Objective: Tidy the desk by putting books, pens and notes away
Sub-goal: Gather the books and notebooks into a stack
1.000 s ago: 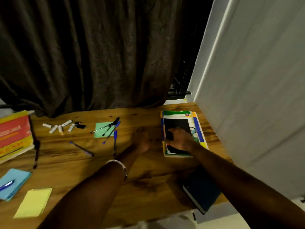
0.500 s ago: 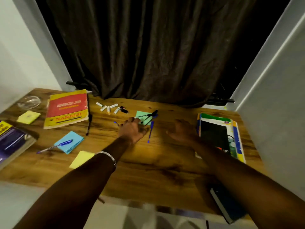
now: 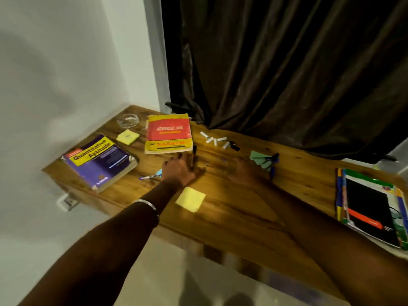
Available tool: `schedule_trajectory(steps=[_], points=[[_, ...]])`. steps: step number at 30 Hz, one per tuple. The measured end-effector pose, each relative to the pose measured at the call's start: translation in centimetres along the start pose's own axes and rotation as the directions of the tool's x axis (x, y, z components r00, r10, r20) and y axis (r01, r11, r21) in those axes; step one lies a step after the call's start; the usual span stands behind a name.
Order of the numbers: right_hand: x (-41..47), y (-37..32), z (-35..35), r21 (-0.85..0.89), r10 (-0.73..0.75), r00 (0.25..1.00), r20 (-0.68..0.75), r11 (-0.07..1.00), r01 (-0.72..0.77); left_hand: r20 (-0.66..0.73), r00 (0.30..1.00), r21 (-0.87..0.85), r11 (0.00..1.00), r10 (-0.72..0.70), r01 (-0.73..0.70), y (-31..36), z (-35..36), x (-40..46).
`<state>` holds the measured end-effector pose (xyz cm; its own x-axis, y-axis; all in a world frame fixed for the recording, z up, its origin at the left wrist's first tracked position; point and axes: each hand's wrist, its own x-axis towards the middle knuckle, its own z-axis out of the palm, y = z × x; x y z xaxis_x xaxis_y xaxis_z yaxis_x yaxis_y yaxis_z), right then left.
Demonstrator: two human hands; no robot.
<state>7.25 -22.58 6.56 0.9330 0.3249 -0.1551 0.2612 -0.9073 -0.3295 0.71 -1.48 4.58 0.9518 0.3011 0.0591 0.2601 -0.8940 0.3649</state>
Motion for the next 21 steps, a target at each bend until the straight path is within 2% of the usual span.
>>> schedule_trajectory(steps=[9, 11, 14, 17, 21], points=[[3.7, -11.0, 3.7, 0.073, -0.103, 0.995, 0.009, 0.992, 0.102, -0.034, 0.993, -0.073, 0.991, -0.115, 0.112, -9.8, -3.6, 0.0], [4.9, -12.3, 4.4, 0.106, -0.092, 0.995, -0.025, 0.99, 0.094, -0.043, 0.988, -0.098, 0.984, -0.152, 0.147, -11.1, -4.1, 0.6], [6.7, -14.1, 5.5, 0.145, -0.144, 0.99, 0.004, 0.979, 0.141, -0.035, 0.979, -0.209, 0.96, -0.2, 0.188, -13.0, -4.1, 2.1], [10.1, -14.8, 6.7, 0.17, -0.135, 0.991, 0.009, 0.977, 0.131, 0.002, 0.968, -0.316, 0.918, -0.253, 0.24, -14.2, -4.4, 4.2], [13.6, -15.7, 6.7, 0.209, -0.143, 0.989, -0.021, 0.967, 0.144, 0.054, 0.963, -0.352, 0.897, -0.264, 0.266, -15.6, -4.4, 7.8]])
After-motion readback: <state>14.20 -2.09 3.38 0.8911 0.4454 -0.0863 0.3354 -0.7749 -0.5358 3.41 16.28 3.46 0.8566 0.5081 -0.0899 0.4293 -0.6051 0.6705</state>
